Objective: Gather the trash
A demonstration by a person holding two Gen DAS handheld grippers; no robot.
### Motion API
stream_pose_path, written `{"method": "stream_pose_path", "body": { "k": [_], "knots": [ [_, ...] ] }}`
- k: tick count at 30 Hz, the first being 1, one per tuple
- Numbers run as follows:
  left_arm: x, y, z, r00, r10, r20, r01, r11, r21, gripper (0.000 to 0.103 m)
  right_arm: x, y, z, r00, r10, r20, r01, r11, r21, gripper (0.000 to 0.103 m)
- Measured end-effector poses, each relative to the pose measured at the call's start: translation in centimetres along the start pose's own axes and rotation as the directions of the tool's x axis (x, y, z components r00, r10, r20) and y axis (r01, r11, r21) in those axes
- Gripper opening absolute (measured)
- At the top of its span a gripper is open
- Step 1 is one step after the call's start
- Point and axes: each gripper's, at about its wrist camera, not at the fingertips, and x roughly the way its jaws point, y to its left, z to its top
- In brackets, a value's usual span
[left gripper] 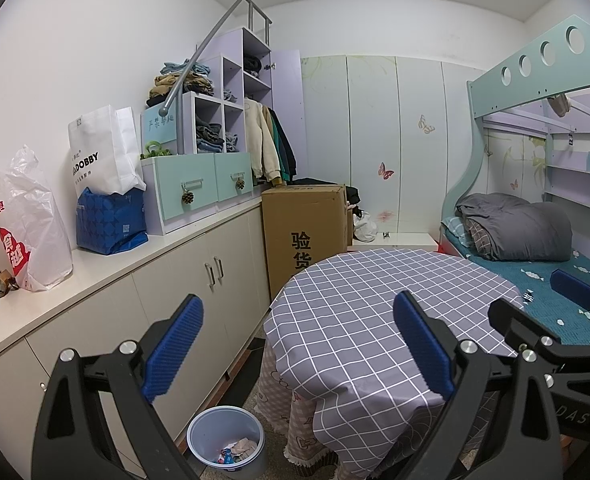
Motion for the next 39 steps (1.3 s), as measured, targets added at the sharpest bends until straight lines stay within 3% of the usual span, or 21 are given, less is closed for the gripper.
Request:
{"method": "stream_pose_path", "body": {
  "k": [39],
  "knots": [
    [0.0,0.8,-0.7,1.0,-0.013,0.004,0.013,1.0,0.008,0.094,-0.1,-0.1,-0.2,1.0,-0.005,-0.017,0.006,1.0,0.009,0.096]
  ]
}}
